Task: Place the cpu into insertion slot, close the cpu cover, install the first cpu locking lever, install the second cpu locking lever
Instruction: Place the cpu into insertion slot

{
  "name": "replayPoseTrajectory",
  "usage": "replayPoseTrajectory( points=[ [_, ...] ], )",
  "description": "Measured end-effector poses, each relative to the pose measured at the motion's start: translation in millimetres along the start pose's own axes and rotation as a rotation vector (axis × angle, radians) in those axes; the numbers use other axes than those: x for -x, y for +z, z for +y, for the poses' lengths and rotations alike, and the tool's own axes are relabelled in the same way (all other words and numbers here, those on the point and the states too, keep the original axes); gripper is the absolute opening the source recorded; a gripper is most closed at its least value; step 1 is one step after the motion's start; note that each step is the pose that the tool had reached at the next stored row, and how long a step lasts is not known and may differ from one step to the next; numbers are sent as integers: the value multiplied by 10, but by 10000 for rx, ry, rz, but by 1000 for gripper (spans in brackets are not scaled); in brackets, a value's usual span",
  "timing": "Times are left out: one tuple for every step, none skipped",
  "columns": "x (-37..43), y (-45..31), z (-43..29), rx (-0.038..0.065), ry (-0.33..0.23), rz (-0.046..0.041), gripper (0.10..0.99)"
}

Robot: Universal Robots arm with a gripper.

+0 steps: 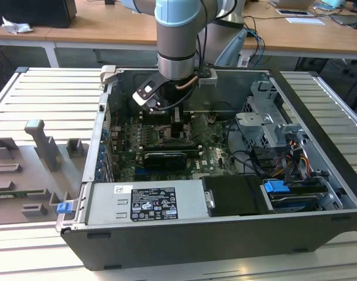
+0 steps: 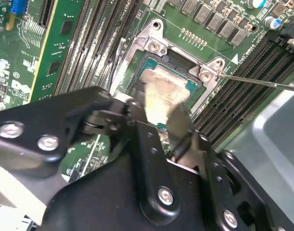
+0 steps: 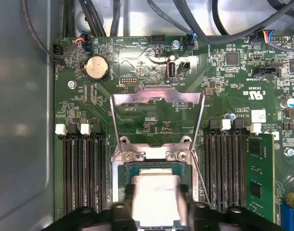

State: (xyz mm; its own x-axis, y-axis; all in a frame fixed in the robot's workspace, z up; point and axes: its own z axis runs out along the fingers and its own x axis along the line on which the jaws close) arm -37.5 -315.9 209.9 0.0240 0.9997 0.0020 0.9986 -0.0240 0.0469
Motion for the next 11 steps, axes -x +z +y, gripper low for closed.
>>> replayPoseTrajectory(
  points=[
    [0,-8,2,-17,1,0,412],
    [0,-15,4,-32,1,-1,412],
    [0,-28,7,-62,0,-2,294],
    [-1,-34,7,-65,2,-1,231],
    [-1,-37,7,-66,2,-1,173],
    [0,-39,7,-67,0,-2,173],
    [0,-44,8,-68,0,-3,106],
    [0,-48,8,-68,0,-3,106],
    [0,-51,8,-67,0,-2,106],
    [0,-55,8,-67,1,-2,106],
    [0,-62,8,-67,0,-2,106]
  ],
)
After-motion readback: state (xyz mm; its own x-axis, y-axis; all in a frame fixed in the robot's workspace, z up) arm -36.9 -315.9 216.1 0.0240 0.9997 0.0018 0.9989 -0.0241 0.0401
